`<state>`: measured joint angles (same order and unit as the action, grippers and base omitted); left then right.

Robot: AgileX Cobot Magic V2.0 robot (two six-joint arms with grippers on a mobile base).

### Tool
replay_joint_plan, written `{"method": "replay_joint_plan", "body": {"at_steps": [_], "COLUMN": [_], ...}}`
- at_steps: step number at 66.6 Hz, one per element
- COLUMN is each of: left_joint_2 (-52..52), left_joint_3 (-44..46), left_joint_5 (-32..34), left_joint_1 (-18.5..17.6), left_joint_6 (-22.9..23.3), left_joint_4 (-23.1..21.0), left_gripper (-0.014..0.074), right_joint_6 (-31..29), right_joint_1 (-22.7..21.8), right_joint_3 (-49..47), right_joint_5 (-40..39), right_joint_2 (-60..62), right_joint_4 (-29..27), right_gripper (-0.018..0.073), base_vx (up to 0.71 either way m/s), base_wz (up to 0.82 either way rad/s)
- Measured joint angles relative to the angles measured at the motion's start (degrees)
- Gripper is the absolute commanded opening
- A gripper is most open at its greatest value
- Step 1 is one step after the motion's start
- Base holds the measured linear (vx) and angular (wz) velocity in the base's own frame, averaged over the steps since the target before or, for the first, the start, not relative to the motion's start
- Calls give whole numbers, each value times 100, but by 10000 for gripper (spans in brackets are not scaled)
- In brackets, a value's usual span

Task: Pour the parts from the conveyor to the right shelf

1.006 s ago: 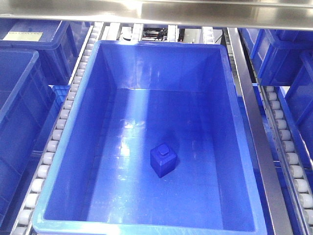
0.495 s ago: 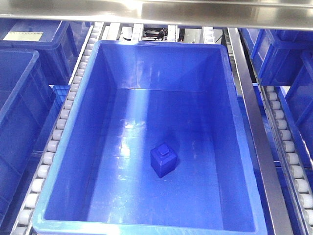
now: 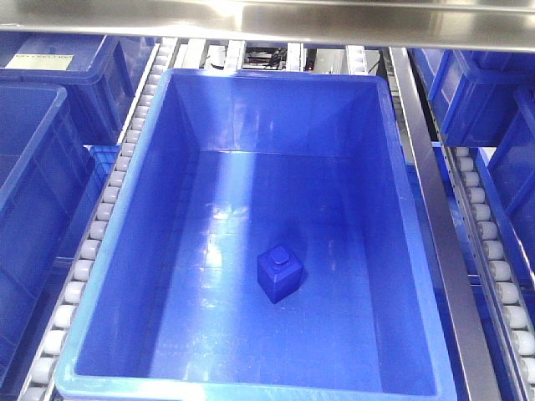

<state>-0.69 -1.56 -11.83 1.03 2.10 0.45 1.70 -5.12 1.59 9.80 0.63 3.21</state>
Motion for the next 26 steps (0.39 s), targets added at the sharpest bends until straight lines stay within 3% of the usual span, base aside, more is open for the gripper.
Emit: {"method": "replay_joint_plan", "body": {"at_steps": [26], "left_joint_2": [0], "left_joint_3": [0], "left_joint_5": [0], "left_joint_1": [0], "left_joint_6": [0], "left_joint_4": [0], "left_gripper": [-6], "right_joint_6": [0], "right_joint_1": [0], "right_joint_3": [0], "right_joint_5": [0], "right_joint_2": [0], "right_joint_4": [0], "right_gripper": [-8], "base_vx": [0], "base_wz": [0]}}
